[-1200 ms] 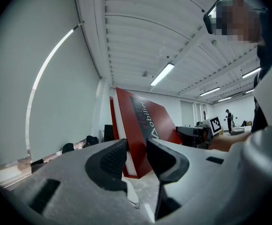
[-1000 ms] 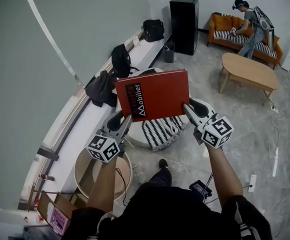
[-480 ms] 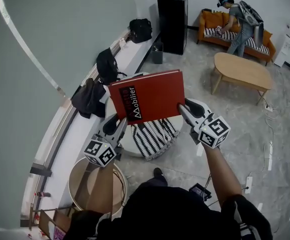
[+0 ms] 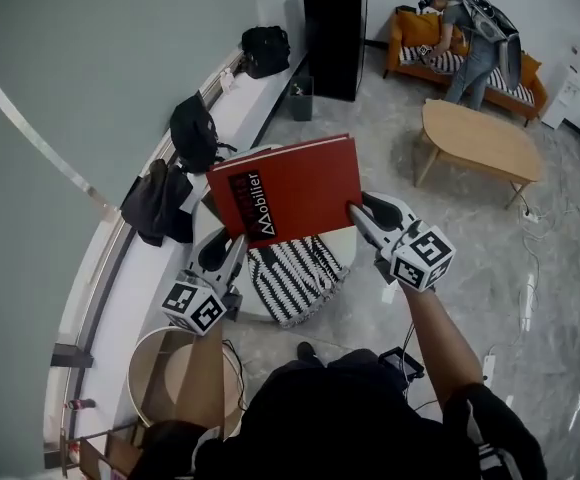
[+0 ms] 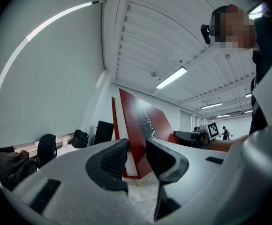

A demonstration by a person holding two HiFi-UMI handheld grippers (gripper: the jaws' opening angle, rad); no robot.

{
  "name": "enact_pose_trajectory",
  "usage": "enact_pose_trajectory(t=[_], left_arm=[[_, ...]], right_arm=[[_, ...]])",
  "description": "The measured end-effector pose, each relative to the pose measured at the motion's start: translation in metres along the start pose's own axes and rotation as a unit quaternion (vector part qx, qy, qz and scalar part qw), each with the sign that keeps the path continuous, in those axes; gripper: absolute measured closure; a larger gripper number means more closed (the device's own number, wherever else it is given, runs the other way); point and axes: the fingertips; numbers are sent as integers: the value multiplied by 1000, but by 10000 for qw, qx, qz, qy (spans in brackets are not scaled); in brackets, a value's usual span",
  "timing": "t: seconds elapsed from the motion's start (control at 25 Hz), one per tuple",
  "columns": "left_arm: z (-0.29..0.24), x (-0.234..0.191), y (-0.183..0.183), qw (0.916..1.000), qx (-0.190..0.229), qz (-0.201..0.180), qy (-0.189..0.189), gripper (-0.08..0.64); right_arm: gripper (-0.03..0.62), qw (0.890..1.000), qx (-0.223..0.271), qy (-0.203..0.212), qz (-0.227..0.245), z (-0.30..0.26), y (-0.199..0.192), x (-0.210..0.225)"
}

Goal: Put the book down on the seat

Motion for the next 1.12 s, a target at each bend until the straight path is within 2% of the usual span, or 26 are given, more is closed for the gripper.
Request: enact_pose_trajectory(t=[0.28, 0.44, 0.56, 0.64, 0.76, 1.0, 1.12], left_arm=[[-28, 1, -15, 9997, -65, 13, 229, 422], [-18, -8, -21, 9988, -44, 50, 485, 425], [-60, 5, -23, 9971, -114, 20, 749, 426], [-83, 9, -26, 9953, -170, 22, 951, 426], [-96, 4, -35, 9919, -214, 73, 1248, 428], [-110, 12, -65, 9833, -378, 244, 1761, 428], [-104, 20, -88, 9781, -505, 285, 2000, 428]], right_arm=[[482, 9994, -56, 325, -126, -10, -21, 39], [482, 9976, -126, 657, -171, -28, -32, 37], [482, 9953, -123, 929, -263, -30, -35, 88], [482, 9931, -116, 1121, -331, -36, -39, 117], [483, 9892, -132, 1409, -384, -53, -46, 136], [482, 9800, -289, 1859, -650, -62, -77, 161], [483, 9737, -362, 2113, -770, -60, -105, 159]])
Point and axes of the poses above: the fingertips, and each gripper's own axes: z backward along the fingers, x to its right, y out of its top, and after that the axes turned 4 degrees about -x, right-handed
